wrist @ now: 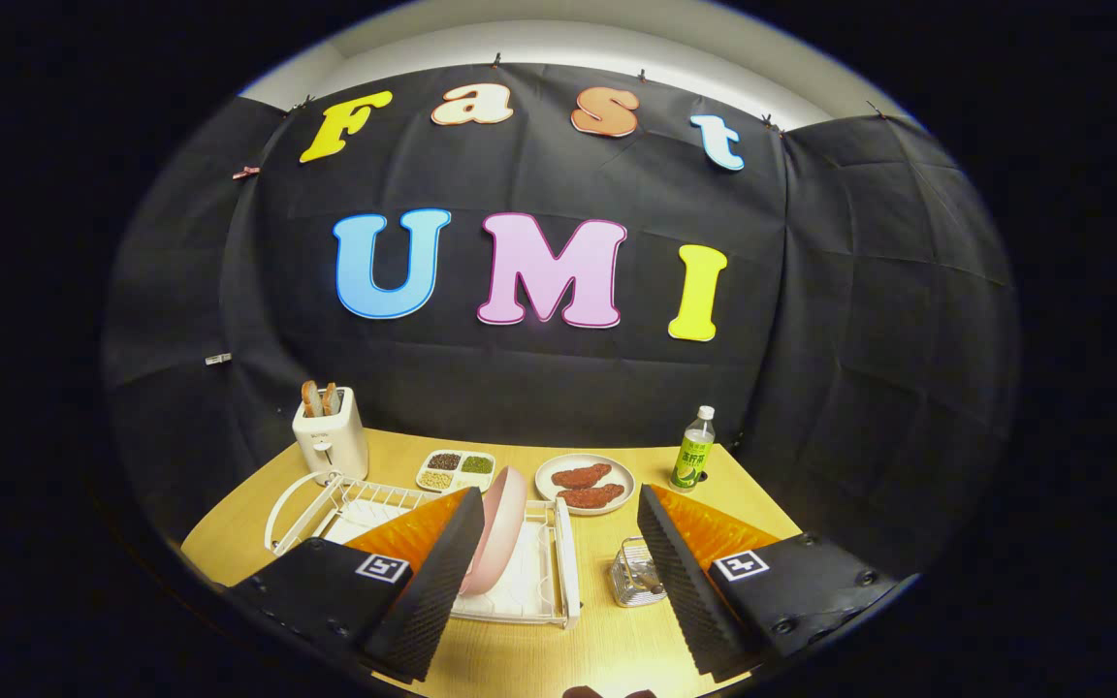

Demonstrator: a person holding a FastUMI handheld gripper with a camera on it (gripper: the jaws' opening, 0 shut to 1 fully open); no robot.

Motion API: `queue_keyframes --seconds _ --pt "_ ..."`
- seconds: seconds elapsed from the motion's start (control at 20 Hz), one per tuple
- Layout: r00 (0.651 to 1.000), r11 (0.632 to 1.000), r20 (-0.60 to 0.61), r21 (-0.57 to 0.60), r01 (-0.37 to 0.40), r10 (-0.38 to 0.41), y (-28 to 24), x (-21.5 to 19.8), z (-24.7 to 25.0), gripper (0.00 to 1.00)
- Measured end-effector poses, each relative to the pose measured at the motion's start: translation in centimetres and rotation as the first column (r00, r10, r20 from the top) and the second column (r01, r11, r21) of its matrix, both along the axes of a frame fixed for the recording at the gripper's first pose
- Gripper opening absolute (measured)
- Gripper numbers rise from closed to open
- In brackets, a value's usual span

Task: Take the plate from the dish rack, then take the spoon from the basket and place it into the plate.

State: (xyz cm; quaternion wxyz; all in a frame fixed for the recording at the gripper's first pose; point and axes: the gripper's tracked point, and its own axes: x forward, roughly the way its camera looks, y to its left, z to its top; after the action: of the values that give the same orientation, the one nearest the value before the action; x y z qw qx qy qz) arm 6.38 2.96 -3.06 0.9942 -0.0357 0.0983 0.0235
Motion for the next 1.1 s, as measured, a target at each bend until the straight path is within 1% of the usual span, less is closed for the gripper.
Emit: queue_keyframes --seconds 0.1,0.25,0.5,0.6,0.75,0.8,0.9,0.95,1.0,1.1 --pt "0.998 1.000 -0.069 -0.016 -0.013 0.012 0.7 1.6 -1.2 0.98" --pt "0.979 0.999 -0.204 -0.028 -0.023 0.017 1.9 4.1 -3.3 0.98" --pt "0.946 0.991 -0.323 -0.125 -0.051 0.008 3.8 8.2 -6.4 0.98" --pt "0.931 0.988 -0.365 -0.146 -0.045 -0.011 4.4 9.5 -8.1 0.98" --pt "0.898 0.984 -0.435 -0.179 -0.016 -0.064 4.6 10.7 -11.0 0.96" --pt "0.887 0.981 -0.455 -0.192 -0.017 -0.074 4.7 11.0 -11.9 0.96" --pt "0.878 0.974 -0.467 -0.225 -0.008 -0.101 4.8 11.7 -12.9 0.92" --pt "0.876 0.972 -0.468 -0.235 0.003 -0.116 4.6 12.0 -13.3 0.84" --pt "0.872 0.971 -0.473 -0.237 0.017 -0.130 4.6 12.2 -13.6 0.79" --pt "0.856 0.974 -0.494 -0.224 0.044 -0.152 4.5 12.5 -14.3 0.64"
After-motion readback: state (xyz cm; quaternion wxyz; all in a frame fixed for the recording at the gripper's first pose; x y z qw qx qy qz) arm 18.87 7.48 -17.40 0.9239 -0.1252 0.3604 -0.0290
